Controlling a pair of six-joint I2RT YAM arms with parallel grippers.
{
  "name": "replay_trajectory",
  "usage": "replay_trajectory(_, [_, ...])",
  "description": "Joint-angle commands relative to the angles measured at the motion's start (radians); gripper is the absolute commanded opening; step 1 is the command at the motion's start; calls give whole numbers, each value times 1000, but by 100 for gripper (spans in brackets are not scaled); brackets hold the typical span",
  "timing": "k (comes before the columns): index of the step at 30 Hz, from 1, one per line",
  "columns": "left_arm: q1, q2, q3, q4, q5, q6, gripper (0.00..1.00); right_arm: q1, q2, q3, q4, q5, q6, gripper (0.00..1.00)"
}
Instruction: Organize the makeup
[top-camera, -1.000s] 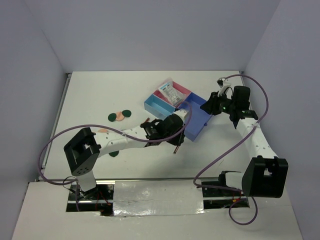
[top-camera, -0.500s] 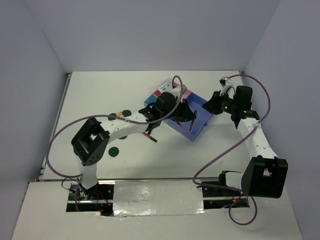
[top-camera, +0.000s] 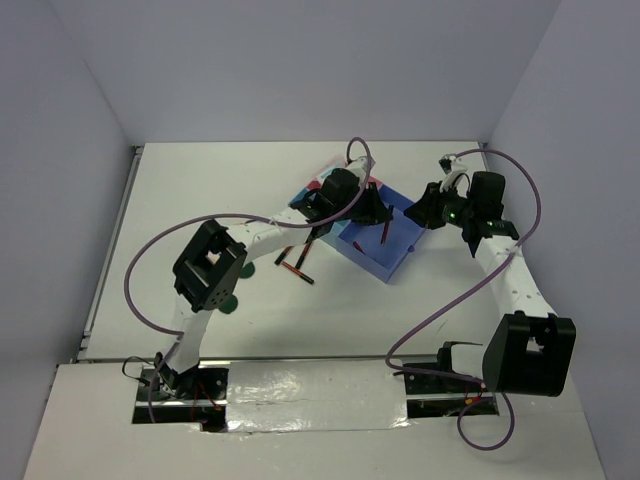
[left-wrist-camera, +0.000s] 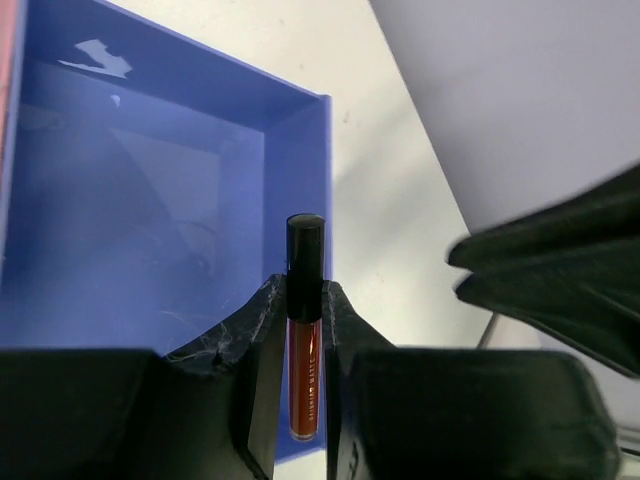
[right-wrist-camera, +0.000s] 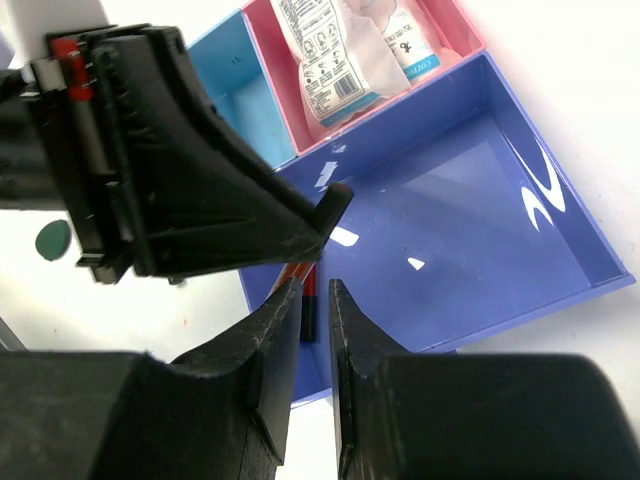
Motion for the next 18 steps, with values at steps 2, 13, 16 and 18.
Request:
replay_trajectory(2, [2, 48, 82, -59, -10, 23, 27, -9, -24, 2, 45, -21, 8, 25])
replay_trajectory(13, [16, 40, 119, -141, -52, 50, 49, -9, -21, 5, 36, -64, 3, 30])
replay_trajectory(16, [16, 20, 108, -145, -58, 60, 48, -9, -19, 8, 29, -81, -7, 31])
replay_trajectory(18, [16, -11, 90, -147, -73, 72, 47, -9, -19, 14, 18, -122, -37, 33])
